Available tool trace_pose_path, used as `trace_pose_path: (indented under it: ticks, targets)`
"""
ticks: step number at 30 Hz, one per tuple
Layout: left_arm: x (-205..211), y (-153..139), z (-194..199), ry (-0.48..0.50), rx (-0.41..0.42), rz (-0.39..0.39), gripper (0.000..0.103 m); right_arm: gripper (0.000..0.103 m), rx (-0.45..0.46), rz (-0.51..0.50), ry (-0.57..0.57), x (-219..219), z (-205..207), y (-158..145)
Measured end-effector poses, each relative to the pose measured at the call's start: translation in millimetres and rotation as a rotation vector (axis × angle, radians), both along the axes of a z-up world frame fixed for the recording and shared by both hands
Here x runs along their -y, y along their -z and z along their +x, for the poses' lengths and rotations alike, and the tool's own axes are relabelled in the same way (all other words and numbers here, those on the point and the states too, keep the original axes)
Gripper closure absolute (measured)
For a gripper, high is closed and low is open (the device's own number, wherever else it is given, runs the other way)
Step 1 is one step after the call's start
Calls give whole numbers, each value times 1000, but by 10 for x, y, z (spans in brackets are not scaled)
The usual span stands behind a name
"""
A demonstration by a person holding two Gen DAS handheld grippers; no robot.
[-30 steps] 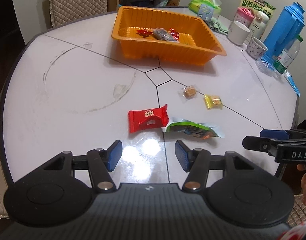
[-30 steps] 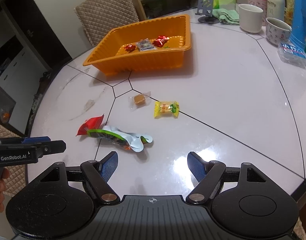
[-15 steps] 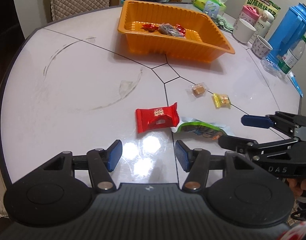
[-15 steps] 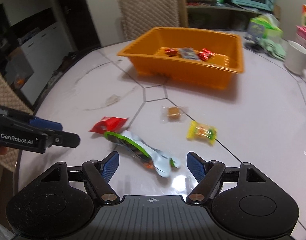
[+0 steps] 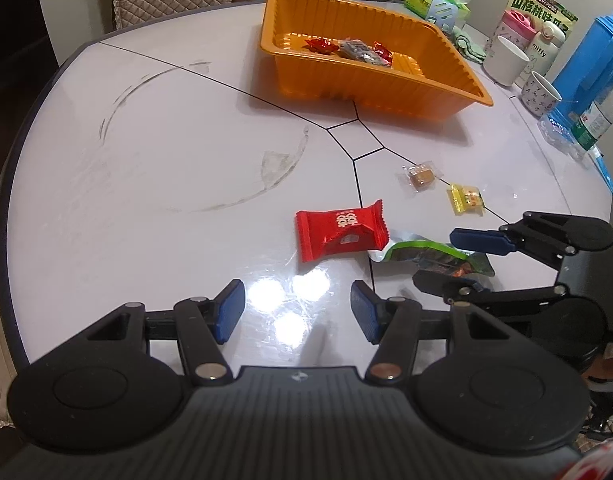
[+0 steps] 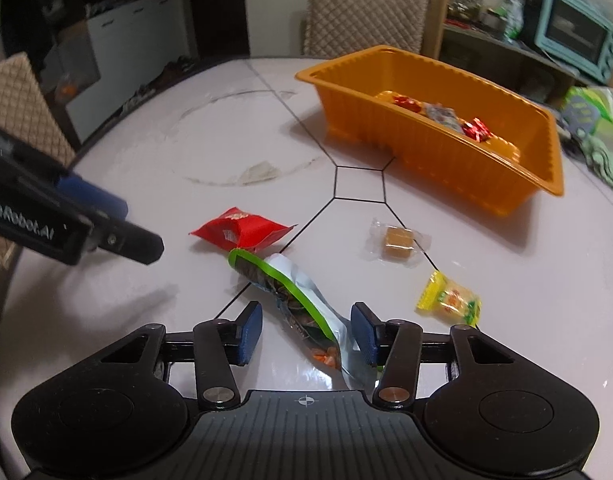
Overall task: Organize snacks
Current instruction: 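Close the right tool on the green-edged snack bag and lift it, then lower the left tool to a clear-wrapped candy while the right tool holds the snack bag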
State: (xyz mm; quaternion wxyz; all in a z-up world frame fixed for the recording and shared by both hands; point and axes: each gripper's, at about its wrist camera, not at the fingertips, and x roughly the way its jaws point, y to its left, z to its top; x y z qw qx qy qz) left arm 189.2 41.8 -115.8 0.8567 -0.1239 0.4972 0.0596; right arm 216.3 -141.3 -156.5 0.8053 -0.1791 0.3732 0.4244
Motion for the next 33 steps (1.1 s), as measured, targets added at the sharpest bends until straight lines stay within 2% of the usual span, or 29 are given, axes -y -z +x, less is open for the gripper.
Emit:
trace_pose_path:
  ticks: [5,10,12,15,21,27,33]
  targets:
    - [-4,6,19,4,1,1,48,69,58,-34,-19,7,-5,52]
    - [23,2,50,17,2,2,48,72,60,-20,-22,90,-6,47]
    - [46,-9,62,29,5,8,48,72,21,4,4,159,14,22]
    - [88,-37,110,56,15,2,48,72,-44,60,83,308,69,-63]
    - [227,-87,298,134,56,8,48,72,-199,195,310,703,349,-250]
    - [423,-141,585,244,99,28,48,72,-235,277,464,1042,554,-401]
    - [624,-70,936,351,96,59,48,72,-252,314,547,1293,682,-474]
